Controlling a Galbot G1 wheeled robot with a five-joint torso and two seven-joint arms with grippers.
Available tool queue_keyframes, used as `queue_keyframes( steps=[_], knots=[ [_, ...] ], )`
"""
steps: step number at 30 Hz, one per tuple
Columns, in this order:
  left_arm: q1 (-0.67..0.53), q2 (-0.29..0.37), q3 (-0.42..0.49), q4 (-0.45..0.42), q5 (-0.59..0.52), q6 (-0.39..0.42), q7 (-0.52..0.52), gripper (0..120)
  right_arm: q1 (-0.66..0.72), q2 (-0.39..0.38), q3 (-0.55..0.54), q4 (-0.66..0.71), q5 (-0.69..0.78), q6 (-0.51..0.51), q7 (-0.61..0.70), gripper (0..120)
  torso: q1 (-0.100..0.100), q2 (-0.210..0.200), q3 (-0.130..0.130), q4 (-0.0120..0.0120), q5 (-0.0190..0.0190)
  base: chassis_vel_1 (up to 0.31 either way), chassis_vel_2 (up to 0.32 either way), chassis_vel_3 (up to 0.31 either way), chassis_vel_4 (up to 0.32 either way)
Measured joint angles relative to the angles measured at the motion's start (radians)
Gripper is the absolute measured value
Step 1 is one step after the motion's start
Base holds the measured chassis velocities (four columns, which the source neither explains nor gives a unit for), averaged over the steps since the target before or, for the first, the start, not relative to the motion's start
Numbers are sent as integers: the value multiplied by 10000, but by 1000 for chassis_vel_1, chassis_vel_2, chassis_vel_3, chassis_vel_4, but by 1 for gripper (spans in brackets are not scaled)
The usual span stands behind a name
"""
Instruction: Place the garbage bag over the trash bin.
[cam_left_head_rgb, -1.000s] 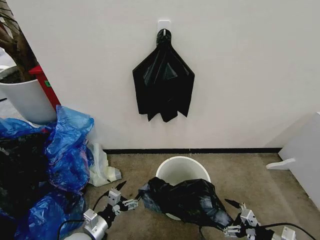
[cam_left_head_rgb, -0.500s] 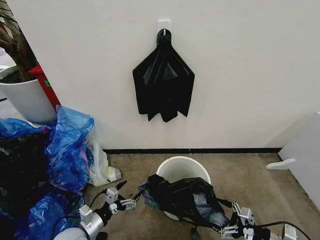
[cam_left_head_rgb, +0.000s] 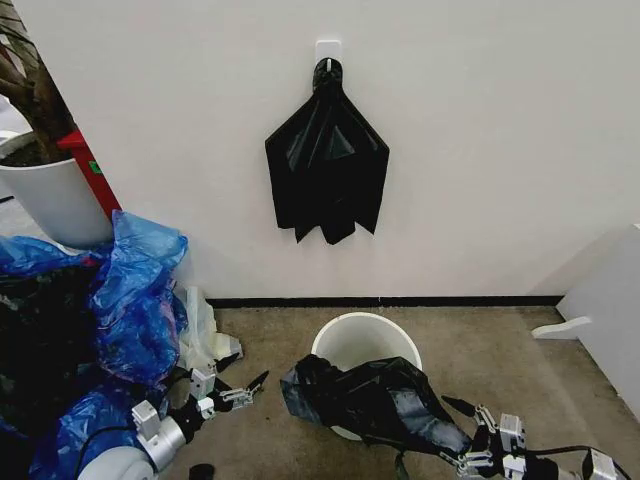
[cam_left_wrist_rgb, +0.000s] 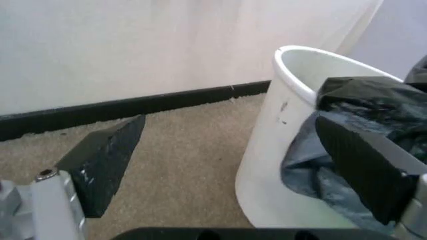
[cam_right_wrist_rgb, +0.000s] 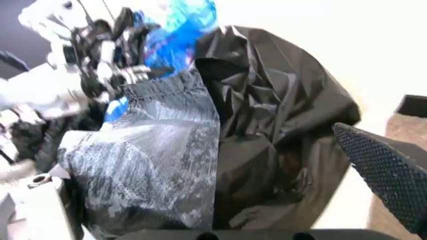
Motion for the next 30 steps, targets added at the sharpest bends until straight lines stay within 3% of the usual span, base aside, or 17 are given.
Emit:
queue_keyframes(
  steps=[10,20,30],
  knots=[
    [-7,-164,124,37,305,2,-19,100,-81,-29,-539,803,1783,-1400,596,100,0,0,0,0,-1,0,0,0,0],
    [-2,-433,305,-55,734,2,-19,100,116,-35,-1019,1853,2540,-1790,4823,100,0,0,0,1,0,0,0,0,0],
    [37,-614,383,-47,924,2,-15,100,76,-114,-1070,2922,4597,-2442,7618,100,0,0,0,0,-1,0,0,0,0]
  ],
)
